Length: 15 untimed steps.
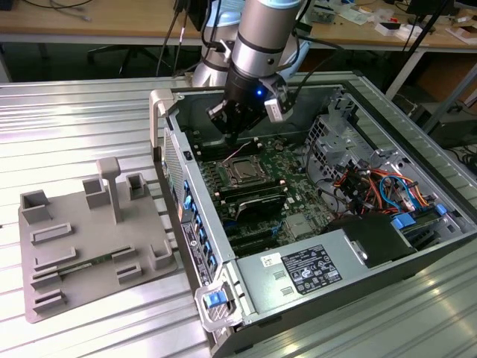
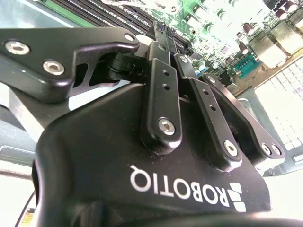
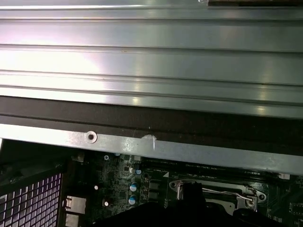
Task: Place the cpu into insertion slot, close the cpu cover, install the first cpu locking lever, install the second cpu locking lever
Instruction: 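Install the first cpu locking lever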
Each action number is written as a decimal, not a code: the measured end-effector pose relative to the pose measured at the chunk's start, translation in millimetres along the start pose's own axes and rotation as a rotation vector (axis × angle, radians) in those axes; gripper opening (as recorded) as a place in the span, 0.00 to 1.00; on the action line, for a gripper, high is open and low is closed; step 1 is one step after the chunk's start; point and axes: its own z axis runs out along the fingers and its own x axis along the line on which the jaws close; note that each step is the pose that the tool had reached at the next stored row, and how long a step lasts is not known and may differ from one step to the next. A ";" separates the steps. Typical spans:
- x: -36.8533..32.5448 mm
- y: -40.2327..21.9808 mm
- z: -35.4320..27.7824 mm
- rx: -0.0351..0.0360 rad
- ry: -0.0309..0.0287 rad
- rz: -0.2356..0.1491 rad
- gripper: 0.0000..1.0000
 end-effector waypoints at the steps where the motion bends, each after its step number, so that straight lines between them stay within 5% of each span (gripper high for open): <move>1: -0.1 0.0 0.4 -0.0001 -0.0001 0.000 0.11; 15: -1.8 -0.4 7.7 -0.0001 0.0000 0.000 0.11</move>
